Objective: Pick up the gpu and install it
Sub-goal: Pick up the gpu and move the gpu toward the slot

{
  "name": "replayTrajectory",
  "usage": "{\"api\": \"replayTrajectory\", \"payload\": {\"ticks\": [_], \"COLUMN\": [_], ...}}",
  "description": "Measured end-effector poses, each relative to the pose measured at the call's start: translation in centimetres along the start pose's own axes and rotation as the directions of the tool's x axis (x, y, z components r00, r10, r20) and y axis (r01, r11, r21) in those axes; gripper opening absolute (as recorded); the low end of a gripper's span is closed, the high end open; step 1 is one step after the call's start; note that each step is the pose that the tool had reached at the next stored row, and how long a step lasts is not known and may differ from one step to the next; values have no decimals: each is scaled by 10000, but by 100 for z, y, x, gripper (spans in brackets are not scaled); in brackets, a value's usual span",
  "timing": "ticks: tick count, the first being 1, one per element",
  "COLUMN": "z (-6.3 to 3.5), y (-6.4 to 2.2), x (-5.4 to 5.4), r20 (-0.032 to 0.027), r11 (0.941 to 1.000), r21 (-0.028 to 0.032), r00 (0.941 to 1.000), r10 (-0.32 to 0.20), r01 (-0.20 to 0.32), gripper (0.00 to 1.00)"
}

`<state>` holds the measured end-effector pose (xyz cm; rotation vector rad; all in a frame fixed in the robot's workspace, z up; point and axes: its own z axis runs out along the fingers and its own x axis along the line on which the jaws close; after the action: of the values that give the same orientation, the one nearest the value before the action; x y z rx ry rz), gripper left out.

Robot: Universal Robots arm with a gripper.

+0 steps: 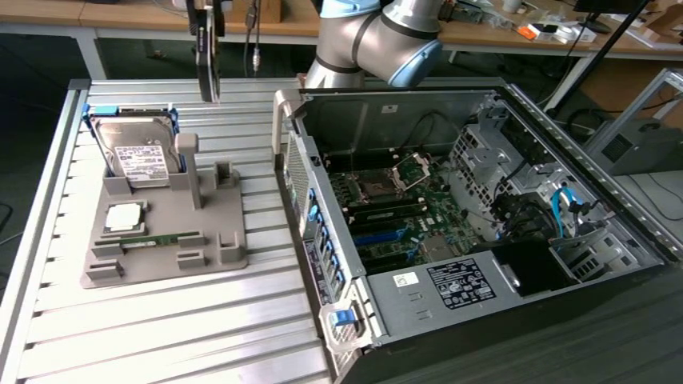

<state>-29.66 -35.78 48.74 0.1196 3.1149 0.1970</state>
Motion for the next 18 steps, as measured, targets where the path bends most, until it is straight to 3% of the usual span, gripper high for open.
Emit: {"api": "replayTrajectory", "payload": {"ticks": [18], "z": [-133], "y": [17], "x": [-2], "r20": [-7], "r11": [10000], "r21": [-81], "r00": [10000], "r10": [2], "r01": [-2], "gripper": [28]}}
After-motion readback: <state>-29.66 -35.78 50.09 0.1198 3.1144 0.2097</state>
